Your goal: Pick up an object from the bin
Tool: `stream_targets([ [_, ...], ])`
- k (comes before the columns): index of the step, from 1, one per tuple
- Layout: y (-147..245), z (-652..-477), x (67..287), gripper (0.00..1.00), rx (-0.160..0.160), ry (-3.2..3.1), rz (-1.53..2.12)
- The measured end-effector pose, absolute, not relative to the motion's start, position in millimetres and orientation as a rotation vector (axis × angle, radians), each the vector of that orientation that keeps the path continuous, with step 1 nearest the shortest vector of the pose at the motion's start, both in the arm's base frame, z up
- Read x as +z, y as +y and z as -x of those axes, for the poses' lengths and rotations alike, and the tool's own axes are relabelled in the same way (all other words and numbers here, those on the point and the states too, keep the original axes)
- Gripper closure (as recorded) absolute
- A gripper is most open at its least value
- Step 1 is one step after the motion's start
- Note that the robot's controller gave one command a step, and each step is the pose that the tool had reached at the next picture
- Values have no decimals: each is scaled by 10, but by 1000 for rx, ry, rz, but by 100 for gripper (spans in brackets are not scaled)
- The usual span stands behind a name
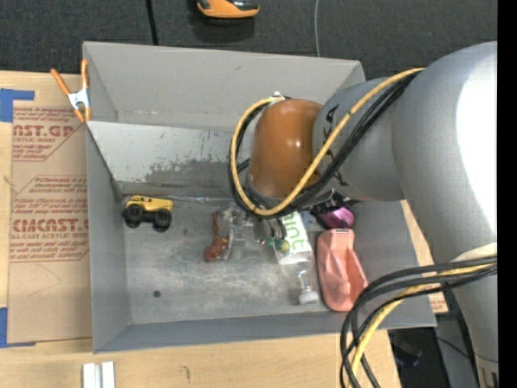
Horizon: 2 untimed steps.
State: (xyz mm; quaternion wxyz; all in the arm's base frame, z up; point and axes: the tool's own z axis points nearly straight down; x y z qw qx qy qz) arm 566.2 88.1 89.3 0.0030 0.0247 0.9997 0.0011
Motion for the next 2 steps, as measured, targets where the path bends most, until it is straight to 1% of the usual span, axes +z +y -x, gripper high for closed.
stream_targets([
  [1,827,-5647,1375,100,3,3139,-100],
  [2,826,-5647,1375,100,3,3139,-100],
])
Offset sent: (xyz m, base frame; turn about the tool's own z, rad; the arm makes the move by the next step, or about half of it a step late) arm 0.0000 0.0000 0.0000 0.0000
